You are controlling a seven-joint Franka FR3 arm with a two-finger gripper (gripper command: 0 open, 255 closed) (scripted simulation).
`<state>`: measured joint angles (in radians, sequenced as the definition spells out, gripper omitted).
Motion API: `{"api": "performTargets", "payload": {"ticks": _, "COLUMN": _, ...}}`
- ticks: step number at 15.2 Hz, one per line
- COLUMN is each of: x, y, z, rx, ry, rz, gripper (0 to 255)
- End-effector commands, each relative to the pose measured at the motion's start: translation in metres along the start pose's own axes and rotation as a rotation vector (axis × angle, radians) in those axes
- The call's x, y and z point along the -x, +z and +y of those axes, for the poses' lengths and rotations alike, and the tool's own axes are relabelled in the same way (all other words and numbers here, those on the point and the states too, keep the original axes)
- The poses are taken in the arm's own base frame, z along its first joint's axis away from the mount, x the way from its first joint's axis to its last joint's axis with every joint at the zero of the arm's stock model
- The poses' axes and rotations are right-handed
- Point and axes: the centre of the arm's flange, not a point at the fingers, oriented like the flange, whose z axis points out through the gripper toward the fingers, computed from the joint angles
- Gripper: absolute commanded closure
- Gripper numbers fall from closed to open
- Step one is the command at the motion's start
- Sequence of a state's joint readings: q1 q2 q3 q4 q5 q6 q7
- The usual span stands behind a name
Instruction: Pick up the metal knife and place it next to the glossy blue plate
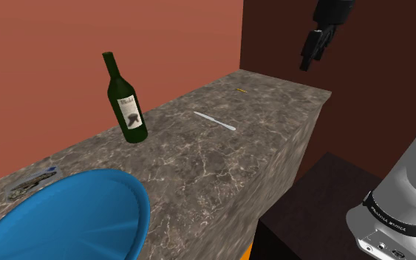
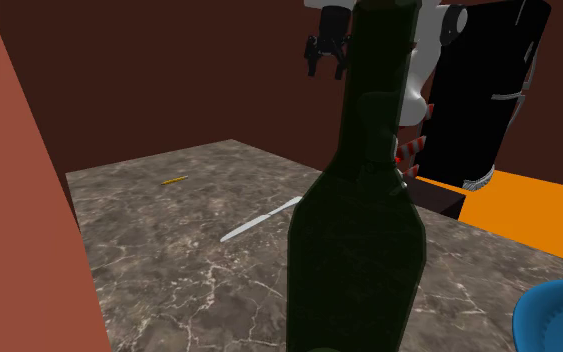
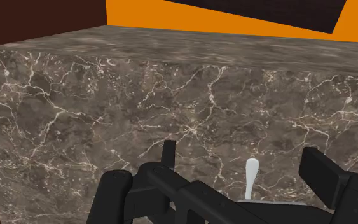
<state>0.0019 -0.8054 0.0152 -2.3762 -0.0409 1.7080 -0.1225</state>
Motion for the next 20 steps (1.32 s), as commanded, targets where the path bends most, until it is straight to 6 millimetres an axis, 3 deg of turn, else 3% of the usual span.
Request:
{"api": "performTargets", "payload": {"ticks": 1, "x": 0.0, "y": 0.0, "z": 0.0, "rx": 0.0, "ry": 0.0, "rz": 0.0, "gripper": 0}}
{"api": "performTargets", "payload": {"ticks": 20, "x": -0.188, "y": 0.169, "z": -0.048, "rx": -0.131, "ry": 0.004, "rz": -0.091, "gripper": 0}}
